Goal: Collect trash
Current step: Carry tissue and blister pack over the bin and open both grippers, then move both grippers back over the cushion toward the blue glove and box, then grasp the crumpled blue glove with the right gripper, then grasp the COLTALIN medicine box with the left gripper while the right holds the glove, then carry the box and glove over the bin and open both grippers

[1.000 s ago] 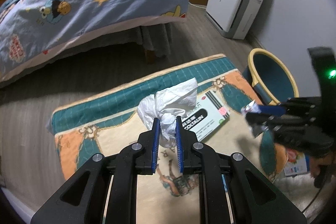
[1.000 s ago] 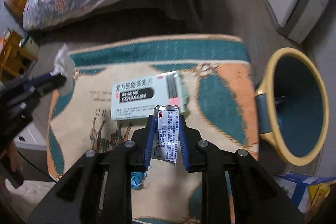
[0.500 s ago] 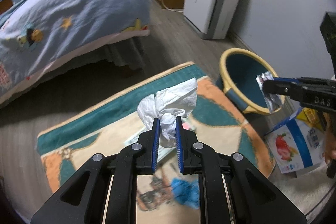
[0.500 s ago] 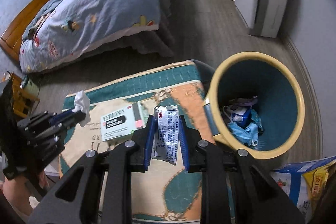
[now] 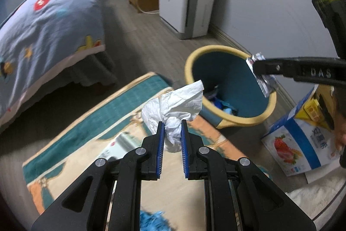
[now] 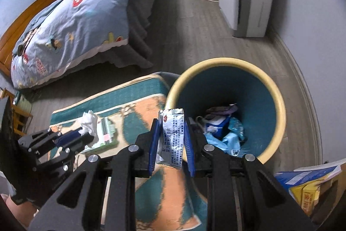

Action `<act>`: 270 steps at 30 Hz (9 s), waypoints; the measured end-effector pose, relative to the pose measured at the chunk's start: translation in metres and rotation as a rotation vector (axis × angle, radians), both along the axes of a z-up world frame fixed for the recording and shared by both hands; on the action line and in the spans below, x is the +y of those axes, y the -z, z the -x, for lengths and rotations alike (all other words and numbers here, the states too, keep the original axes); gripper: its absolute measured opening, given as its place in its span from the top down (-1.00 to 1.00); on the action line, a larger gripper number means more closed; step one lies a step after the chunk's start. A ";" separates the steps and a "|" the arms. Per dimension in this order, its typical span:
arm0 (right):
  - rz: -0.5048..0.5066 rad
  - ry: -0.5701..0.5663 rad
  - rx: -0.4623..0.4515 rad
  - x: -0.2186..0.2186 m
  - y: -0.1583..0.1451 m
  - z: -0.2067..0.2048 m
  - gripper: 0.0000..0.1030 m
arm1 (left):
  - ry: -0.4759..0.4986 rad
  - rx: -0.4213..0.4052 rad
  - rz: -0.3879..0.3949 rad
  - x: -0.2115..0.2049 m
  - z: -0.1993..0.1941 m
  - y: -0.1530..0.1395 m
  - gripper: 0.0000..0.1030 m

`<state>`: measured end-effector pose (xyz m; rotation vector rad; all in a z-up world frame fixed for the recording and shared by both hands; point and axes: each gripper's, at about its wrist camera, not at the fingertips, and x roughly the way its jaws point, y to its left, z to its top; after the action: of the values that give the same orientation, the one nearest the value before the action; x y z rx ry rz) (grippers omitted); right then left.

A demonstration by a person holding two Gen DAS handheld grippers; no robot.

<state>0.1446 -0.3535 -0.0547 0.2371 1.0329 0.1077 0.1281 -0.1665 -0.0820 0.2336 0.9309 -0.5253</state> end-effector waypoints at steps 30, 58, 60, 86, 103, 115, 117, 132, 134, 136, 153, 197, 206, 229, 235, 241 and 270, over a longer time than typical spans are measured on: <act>-0.057 0.279 0.085 -0.113 0.050 -0.002 0.57 | 0.145 0.034 0.051 -0.123 -0.010 0.040 0.70; -0.054 0.347 -0.025 -0.113 0.032 -0.005 -0.31 | 0.027 -0.012 0.120 -0.111 -0.023 0.030 -0.75; -0.056 0.360 -0.029 -0.114 0.028 -0.005 -0.38 | 0.014 -0.018 0.113 -0.104 -0.023 0.029 -0.77; -0.131 0.257 -0.038 -0.012 -0.014 0.060 -0.89 | -0.087 -0.202 0.005 0.044 0.081 -0.078 -0.87; 0.004 -0.053 0.082 0.174 0.042 0.090 -0.89 | -0.413 -0.111 0.060 0.209 0.102 -0.069 -0.88; 0.159 -0.180 0.184 0.233 0.100 0.082 -0.88 | -0.488 -0.079 0.092 0.254 0.092 -0.062 -0.88; 0.180 -0.196 0.201 0.238 0.107 0.081 -0.88 | -0.495 -0.071 0.101 0.257 0.091 -0.061 -0.88; 0.202 -0.320 0.224 0.246 0.099 0.080 0.40 | -0.460 -0.055 0.070 0.237 0.080 -0.054 -0.88; 0.183 -0.321 0.202 0.236 0.078 0.073 0.40 | -0.454 -0.062 0.060 0.231 0.077 -0.054 -0.88; 0.173 -0.310 0.162 0.220 0.048 0.062 0.40 | -0.440 -0.064 0.056 0.225 0.072 -0.055 -0.88; 0.051 -0.147 0.066 0.106 0.008 0.001 0.39 | -0.118 0.004 -0.050 0.133 0.007 0.008 -0.88; -0.057 -0.100 0.117 0.077 0.030 -0.050 0.39 | 0.043 0.079 -0.095 0.064 -0.053 0.066 -0.58; -0.061 -0.095 0.092 0.070 0.021 -0.036 0.39 | 0.049 0.023 -0.089 0.062 -0.034 0.042 -0.58; -0.087 0.065 0.062 -0.017 0.019 -0.010 0.39 | 0.091 -0.093 0.052 -0.002 -0.005 -0.020 -0.58; -0.096 0.155 0.087 -0.058 0.032 -0.008 0.39 | 0.114 -0.076 0.099 -0.037 -0.007 -0.017 -0.58; -0.124 0.251 0.121 -0.097 0.051 -0.003 0.39 | 0.077 -0.030 0.203 -0.073 -0.026 -0.013 -0.58; -0.120 0.311 0.099 -0.129 0.050 0.016 -0.41 | 0.052 -0.004 0.214 -0.101 -0.027 -0.014 -0.82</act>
<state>0.1290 -0.4823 -0.1045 0.5131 1.0770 -0.1246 0.1552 -0.2672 -0.0677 0.0653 0.8591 -0.6679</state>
